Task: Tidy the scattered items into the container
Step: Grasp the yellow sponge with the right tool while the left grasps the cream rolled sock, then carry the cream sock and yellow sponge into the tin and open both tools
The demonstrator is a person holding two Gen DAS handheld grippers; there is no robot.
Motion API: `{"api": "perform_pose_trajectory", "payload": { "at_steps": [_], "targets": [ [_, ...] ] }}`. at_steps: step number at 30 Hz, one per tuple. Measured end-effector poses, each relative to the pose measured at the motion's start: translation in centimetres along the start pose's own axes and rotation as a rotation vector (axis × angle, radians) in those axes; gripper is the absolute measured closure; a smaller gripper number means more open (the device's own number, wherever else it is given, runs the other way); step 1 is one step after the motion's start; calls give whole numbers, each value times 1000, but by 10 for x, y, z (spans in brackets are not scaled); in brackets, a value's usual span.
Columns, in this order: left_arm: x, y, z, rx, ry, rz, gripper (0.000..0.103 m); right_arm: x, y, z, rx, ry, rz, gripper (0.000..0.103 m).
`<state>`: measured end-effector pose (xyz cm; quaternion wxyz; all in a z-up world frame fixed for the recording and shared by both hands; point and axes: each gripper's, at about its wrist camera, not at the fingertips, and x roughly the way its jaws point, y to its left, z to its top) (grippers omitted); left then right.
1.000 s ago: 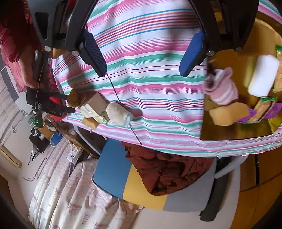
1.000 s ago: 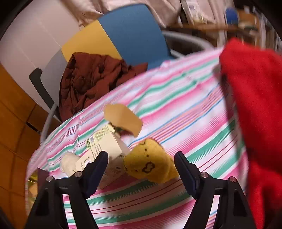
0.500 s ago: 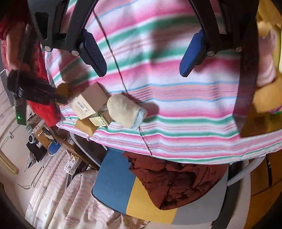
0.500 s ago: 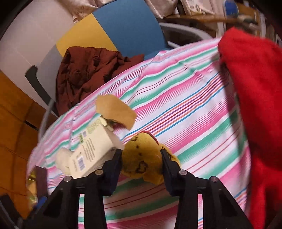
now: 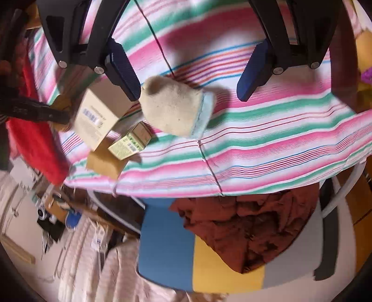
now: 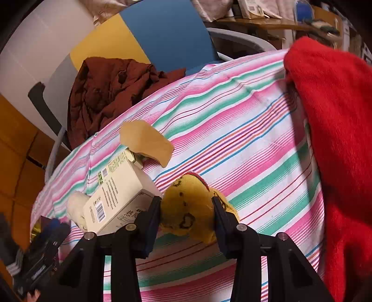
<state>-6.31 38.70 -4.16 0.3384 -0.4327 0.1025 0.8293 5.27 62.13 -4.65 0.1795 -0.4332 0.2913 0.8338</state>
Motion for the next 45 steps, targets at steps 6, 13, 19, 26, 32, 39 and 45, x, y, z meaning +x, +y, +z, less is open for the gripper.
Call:
{"api": "perform_pose_trajectory", "payload": {
  "at_steps": [6,13,19,26,32,39,45],
  "targets": [
    [15,-8,9,65,-26,-33,16,1,-1,1,1,2,1,60],
    [25,-15,-1,105,-49,-47,29,4,5,0,-27,7,-14,60],
    [11,-9,-22,54,-115,-42,33,4,2,1,-12,3,-6,60],
    [-10,-3,-49,3,-146,-41,34,-13,12,3,-56,-89,-19,60],
    [-30,9,-72,-45,-148,-55,35,-22,34,0,-156,-145,-19,60],
    [-71,21,-91,-84,-194,-75,36,-44,44,-4,-210,-275,-7,60],
    [-125,30,-102,-74,-304,-96,36,-62,64,-12,-303,-370,17,60]
  ]
}}
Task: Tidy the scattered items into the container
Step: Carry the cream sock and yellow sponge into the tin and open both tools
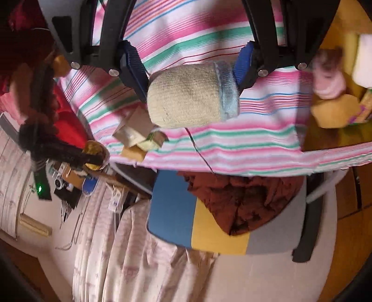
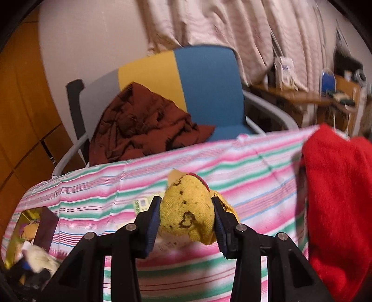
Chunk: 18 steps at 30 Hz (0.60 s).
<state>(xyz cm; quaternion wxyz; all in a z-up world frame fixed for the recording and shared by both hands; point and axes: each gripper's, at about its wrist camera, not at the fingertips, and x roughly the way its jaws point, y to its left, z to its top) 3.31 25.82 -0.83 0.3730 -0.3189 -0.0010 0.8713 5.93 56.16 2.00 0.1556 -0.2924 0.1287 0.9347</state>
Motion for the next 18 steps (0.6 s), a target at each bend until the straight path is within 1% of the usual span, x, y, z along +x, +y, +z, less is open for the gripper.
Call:
{"api": "perform_pose_trajectory", "payload": {
  "at_steps": [3,6,11,13,14,16,18],
  "targets": [
    [-23,17,3,-51,-30,8,36,-11,16,1,-72,-59,14,60],
    [-43,40,4,-94,-49,35,36,-17,34,0,-144,-79,43,60],
    [-78,84,3,-186,-73,91,36,-12,75,-8,-281,-22,87,60],
    [-90,105,1,-220,-79,117,36,-11,96,-10,-304,25,127,60],
    [-94,112,-2,-235,-81,123,36,-11,105,-11,-304,43,151,60],
    [-102,126,-6,-264,-83,135,36,-15,127,-14,-303,75,228,60],
    [-111,141,-11,-298,-89,143,36,-22,156,-20,-305,97,319,60]
  ]
}}
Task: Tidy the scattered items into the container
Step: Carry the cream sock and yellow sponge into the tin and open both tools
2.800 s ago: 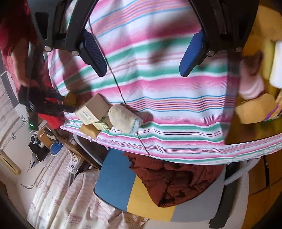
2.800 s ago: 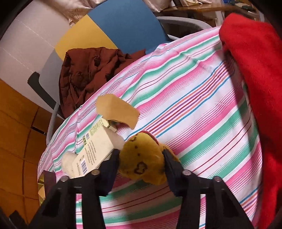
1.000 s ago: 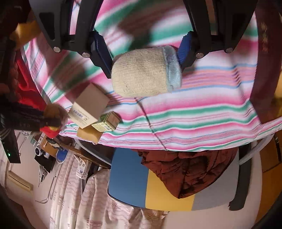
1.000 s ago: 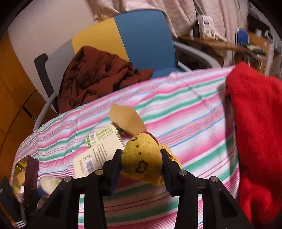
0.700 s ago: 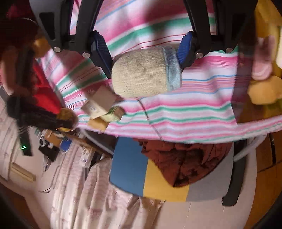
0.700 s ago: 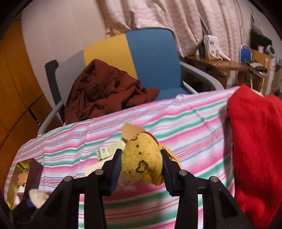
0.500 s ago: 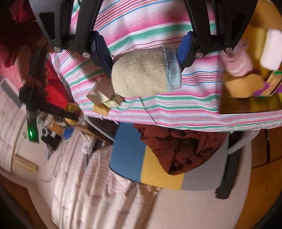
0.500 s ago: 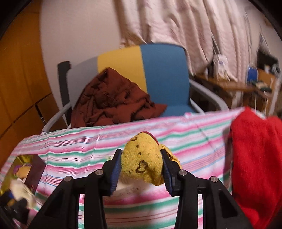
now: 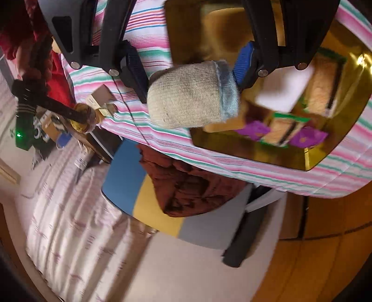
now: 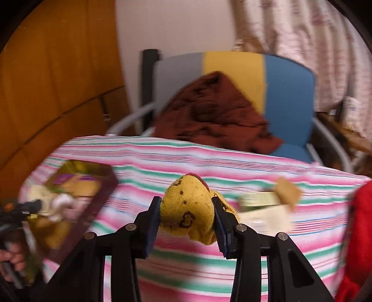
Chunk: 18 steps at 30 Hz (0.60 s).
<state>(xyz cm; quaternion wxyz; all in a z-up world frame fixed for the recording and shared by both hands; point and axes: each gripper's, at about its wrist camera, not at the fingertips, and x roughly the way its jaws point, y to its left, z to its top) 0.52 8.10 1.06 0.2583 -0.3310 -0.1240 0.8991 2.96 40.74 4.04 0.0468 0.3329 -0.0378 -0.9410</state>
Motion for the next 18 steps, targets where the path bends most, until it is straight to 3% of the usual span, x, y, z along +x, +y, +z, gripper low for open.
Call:
{"api": "perform_pose_trajectory", "payload": {
  "at_steps": [6,10,18],
  "targets": [
    [-10,48,4,-84,-14,48,35,18,85,-6,-33,47,215,60],
    [-7,77,12,-116,-5,95,35,45,138,-16,-47,116,296,60],
    [13,112,25,-110,60,162,33,90,194,-15,3,186,390,56]
  ]
}}
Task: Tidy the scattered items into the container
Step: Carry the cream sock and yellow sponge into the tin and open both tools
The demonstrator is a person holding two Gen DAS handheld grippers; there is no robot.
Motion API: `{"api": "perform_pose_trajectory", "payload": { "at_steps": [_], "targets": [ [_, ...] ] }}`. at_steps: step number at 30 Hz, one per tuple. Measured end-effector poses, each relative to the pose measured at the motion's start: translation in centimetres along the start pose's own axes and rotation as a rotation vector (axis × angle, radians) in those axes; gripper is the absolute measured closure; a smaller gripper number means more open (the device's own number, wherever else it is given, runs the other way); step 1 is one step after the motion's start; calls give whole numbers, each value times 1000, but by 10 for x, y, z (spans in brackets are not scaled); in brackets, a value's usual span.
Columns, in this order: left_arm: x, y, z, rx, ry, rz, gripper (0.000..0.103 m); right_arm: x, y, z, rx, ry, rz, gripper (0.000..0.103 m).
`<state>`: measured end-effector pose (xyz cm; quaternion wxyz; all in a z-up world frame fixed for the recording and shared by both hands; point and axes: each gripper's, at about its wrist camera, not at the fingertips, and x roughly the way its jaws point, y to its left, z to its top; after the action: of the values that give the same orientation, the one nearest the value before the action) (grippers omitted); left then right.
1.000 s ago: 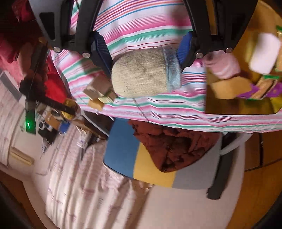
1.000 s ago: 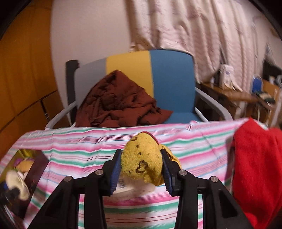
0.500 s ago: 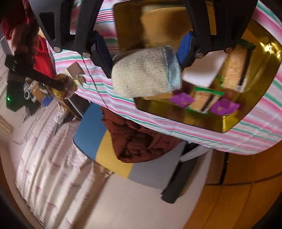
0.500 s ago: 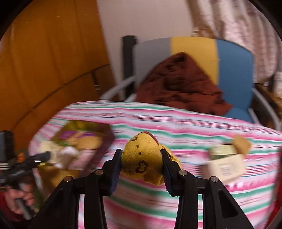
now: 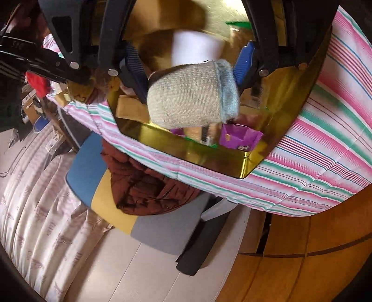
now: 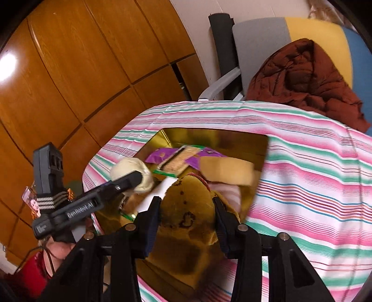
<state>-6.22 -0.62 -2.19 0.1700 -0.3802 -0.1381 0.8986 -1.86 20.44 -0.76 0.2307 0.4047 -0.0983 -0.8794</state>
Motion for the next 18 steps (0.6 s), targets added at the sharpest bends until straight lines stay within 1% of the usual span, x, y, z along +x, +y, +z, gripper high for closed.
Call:
{"api": "perform_pose_trajectory", "payload": {
  "at_steps": [3,4,6,8,13,18],
  "targets": [
    [8,3,4,-2,24,69,32,15,1,6,50,1,35,48],
    [9,4,4,-8,27,84,32,18,1,8,72,0,37,43],
    [8,8,5,-19,30,79,31,20,0,11,98,-6,45,40],
    [2,10,5,-35,10,71,31,14,0,11,119,-25,57,33],
    [-23,19,0,-110,-71,80,30,-9,7,-2,95,-66,45,31],
    [-37,19,-8,-144,-104,78,30,-19,11,-19,84,-58,62,31]
  ]
}}
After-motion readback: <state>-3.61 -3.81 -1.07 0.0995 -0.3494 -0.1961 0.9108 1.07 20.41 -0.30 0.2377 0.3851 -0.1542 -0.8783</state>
